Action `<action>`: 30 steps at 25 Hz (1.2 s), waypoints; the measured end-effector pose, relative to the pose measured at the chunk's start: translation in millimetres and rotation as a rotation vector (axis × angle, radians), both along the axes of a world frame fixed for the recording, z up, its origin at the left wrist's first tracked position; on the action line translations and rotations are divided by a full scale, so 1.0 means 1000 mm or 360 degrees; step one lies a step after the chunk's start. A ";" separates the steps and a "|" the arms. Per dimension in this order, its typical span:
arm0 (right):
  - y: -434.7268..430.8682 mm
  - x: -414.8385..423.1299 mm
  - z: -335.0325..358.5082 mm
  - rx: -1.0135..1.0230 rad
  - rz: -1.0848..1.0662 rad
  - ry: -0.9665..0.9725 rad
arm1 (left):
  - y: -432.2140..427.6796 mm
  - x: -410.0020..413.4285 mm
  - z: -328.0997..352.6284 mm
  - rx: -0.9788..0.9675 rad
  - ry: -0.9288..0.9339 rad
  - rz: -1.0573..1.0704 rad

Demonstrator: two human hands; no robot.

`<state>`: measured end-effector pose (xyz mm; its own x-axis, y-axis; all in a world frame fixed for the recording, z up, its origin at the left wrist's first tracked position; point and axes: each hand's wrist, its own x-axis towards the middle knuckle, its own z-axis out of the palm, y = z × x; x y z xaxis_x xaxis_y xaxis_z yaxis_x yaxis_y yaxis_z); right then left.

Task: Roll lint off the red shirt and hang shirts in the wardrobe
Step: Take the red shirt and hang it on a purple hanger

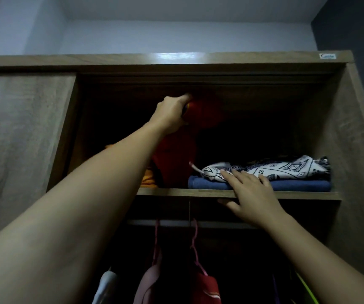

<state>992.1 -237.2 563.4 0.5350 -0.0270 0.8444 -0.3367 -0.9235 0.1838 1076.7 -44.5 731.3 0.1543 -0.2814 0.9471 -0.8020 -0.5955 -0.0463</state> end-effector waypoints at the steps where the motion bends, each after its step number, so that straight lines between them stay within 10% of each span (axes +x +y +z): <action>1: 0.000 0.000 0.000 0.0003 -0.0002 0.0005 | 0.003 -0.003 0.003 0.0005 -0.0094 0.0019; 12: 0.008 -0.009 0.002 0.0072 -0.0024 0.0100 | 0.039 -0.028 -0.013 -0.0023 -0.0187 -0.0132; 19: 0.056 -0.023 0.014 0.0594 0.0860 -0.0366 | 0.060 -0.015 -0.045 0.0027 0.0271 -0.0122; 30: 0.105 0.033 0.031 0.0421 0.0569 -0.0198 | 0.082 -0.020 -0.054 0.0439 0.1344 -0.0700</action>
